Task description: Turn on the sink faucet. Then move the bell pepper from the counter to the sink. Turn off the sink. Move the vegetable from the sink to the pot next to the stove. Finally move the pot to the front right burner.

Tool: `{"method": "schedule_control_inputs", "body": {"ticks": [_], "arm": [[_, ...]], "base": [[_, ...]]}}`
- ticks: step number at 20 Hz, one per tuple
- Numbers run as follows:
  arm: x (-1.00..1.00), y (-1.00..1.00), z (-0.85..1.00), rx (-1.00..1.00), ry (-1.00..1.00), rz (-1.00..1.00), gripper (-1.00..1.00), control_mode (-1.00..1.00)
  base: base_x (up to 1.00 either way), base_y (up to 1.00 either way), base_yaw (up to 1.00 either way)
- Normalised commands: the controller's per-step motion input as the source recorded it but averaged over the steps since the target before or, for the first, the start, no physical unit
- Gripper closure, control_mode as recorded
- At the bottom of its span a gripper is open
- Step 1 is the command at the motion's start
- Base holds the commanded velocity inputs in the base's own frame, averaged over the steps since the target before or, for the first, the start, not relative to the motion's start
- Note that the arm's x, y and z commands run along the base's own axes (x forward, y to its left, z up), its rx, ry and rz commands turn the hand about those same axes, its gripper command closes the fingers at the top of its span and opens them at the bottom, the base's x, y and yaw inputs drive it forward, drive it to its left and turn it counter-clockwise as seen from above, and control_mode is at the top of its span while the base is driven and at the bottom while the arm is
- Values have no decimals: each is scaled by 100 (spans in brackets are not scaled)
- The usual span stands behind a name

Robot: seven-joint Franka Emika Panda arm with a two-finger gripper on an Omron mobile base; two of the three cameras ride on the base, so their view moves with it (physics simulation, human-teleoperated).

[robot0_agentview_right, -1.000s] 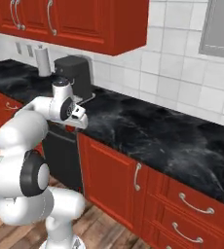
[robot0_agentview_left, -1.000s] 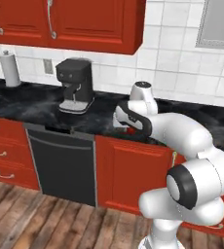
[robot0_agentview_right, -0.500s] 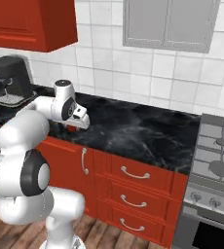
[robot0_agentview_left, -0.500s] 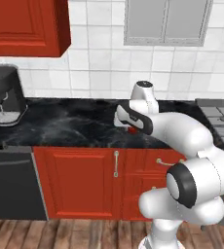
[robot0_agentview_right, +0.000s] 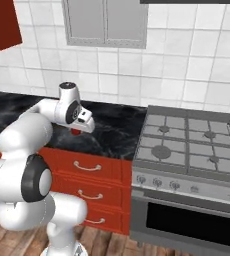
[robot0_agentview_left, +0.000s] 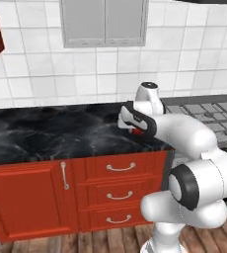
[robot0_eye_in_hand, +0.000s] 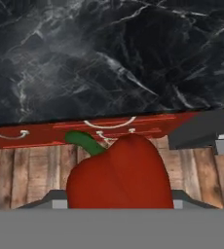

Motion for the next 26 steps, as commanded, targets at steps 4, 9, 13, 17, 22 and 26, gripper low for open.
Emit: {"method": "schedule_control_inputs", "body": {"ticks": [4,9,13,17,22,26], "arm": [[0,0,0,0,0,0,100,100],[0,0,0,0,0,0,100,100],[0,0,0,0,0,0,100,100],[0,0,0,0,0,0,100,100],[0,0,0,0,0,0,100,100],[0,0,0,0,0,0,100,100]], "base": [[27,-74,-21],[29,-76,-15],[28,-76,-12],[20,-80,-11],[18,-85,-10],[28,-80,-8]]}}
